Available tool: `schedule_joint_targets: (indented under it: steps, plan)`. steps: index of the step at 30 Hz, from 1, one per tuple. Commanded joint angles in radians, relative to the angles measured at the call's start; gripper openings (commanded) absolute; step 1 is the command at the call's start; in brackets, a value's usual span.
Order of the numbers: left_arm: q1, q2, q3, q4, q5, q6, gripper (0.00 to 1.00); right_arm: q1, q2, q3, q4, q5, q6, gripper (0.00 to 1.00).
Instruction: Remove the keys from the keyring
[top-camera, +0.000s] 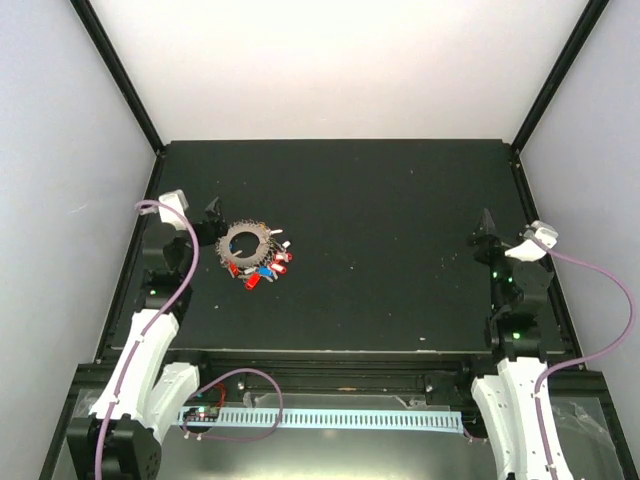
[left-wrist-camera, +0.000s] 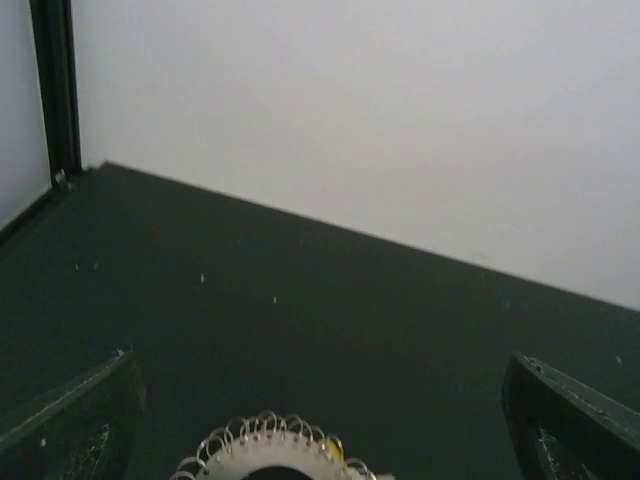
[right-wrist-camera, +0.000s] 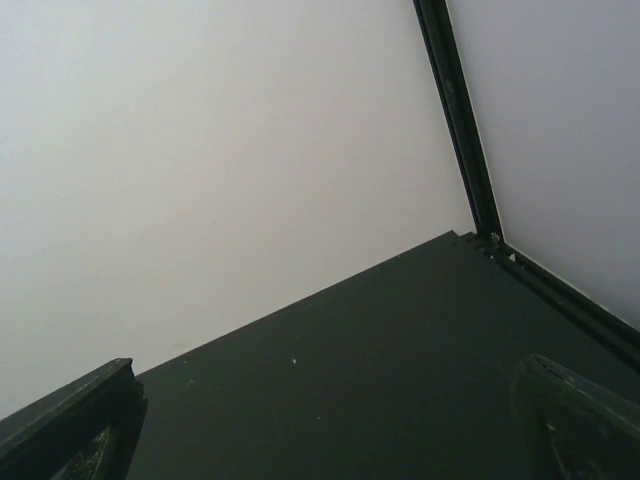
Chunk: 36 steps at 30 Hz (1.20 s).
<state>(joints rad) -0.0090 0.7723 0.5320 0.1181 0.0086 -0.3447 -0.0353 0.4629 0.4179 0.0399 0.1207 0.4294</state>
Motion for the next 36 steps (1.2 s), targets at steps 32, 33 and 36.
schedule_joint_targets:
  steps: [32, 33, 36]
  plan:
    - [-0.307, 0.748, 0.370, -0.425, -0.045, 0.055, 0.92, -0.001, 0.024, 0.044, -0.185, -0.319, 0.040, 1.00]
    - [-0.307, 0.770, 0.389, -0.430, -0.062, 0.053, 0.91, 0.000, 0.023, 0.043, -0.189, -0.320, 0.039, 1.00]
    - [-0.312, 0.826, 0.419, -0.418, -0.124, 0.040, 0.91, 0.000, 0.016, 0.036, -0.205, -0.322, 0.037, 1.00]
